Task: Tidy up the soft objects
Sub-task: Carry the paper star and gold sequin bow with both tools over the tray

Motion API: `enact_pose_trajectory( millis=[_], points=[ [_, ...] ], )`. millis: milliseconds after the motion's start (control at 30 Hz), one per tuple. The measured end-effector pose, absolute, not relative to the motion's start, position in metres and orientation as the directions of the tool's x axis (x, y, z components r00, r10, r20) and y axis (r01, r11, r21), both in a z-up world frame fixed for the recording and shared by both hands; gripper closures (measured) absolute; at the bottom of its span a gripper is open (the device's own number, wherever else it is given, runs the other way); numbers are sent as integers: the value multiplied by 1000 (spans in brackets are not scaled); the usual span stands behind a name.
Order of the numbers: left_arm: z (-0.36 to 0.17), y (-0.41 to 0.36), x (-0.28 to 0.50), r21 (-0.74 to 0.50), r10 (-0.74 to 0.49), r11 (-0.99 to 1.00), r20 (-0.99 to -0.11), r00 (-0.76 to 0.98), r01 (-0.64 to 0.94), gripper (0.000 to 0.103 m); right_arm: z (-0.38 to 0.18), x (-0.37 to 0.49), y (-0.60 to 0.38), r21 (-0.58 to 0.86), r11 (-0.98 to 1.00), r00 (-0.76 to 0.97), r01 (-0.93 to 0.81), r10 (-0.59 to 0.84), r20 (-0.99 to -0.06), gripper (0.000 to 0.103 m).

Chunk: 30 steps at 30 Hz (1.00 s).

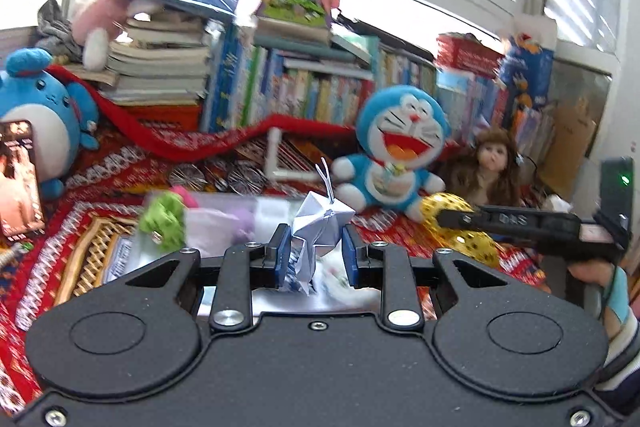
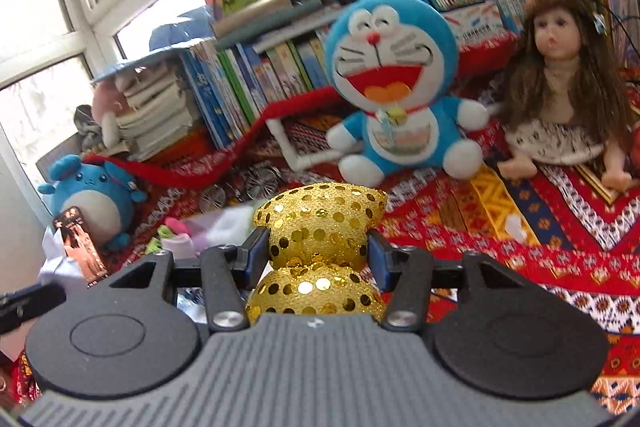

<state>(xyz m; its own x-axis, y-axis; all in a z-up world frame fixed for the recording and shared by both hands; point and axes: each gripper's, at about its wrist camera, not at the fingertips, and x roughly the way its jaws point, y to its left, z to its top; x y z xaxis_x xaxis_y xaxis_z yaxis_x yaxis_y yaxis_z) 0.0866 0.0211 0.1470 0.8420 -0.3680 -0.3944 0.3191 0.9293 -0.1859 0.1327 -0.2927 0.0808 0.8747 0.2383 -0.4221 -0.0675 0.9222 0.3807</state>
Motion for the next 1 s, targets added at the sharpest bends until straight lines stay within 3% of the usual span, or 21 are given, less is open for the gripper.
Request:
enact_pose_trajectory(
  millis=[400,1000],
  points=[
    [168,79,127,-209,-299,950,-385,873,234,77,105,149,-253,394,902,864,-180,336,-375,47],
    [110,91,185,-219,-258,962,-528,809,163,77,82,195,-201,443,876,814,-193,395,-426,45]
  ],
)
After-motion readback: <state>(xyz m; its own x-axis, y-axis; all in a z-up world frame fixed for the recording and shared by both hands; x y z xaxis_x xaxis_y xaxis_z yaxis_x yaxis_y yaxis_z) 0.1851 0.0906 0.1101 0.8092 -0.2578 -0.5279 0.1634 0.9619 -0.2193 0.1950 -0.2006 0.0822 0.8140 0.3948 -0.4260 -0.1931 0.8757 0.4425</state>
